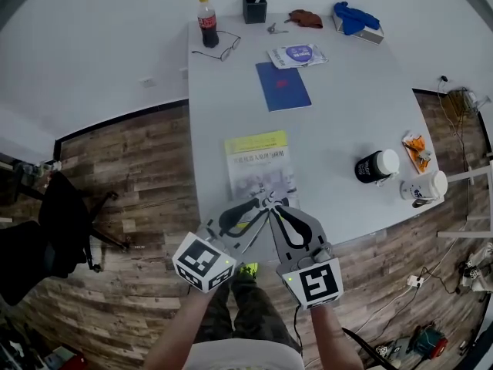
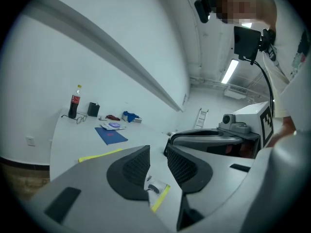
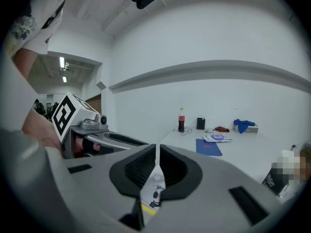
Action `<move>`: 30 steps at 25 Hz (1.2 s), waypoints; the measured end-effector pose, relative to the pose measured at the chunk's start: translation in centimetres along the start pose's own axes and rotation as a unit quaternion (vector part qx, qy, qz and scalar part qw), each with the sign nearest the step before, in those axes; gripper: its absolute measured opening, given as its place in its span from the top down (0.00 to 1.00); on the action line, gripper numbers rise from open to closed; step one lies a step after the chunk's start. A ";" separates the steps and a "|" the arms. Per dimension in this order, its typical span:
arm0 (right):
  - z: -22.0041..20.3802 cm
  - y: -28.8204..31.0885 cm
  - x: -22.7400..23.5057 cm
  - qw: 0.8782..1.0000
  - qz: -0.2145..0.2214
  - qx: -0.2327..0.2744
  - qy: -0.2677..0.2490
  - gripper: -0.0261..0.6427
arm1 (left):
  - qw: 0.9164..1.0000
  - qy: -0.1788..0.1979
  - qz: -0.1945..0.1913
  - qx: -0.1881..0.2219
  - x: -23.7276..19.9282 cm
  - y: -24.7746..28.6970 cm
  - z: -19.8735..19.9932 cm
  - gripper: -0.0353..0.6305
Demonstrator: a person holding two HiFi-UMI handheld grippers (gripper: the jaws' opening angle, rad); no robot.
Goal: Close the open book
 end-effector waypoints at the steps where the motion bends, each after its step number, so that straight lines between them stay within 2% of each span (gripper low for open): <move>1: 0.0 0.0 0.2 1.000 0.000 0.001 0.000 0.93 | 1.000 0.006 0.003 0.002 0.1 0.2 0.1 0.82; 7: 0.6 0.2 1.3 1.000 0.000 0.009 0.008 0.93 | 0.999 0.039 0.010 0.013 0.4 0.8 1.4 0.82; 12: 1.1 1.0 1.5 1.000 0.006 0.010 0.005 0.93 | 0.999 0.044 0.011 0.016 0.0 0.7 2.0 0.82; 17: 1.5 1.1 1.4 0.999 0.000 -0.016 0.036 0.93 | 0.999 0.045 0.006 0.021 0.1 0.5 3.0 0.87; 30: 8.2 1.7 -0.1 0.999 0.016 0.023 0.028 0.93 | 0.996 0.082 0.006 0.043 1.4 -2.0 9.2 0.92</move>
Point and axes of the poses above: the fingertips, and each gripper's own axes: y forward along the fingers, x to its right, z out of its top, the point moved 7 cm from there along -y, backward along the fingers, and after that the axes turned 7 degrees about x, right-handed, at the moved point
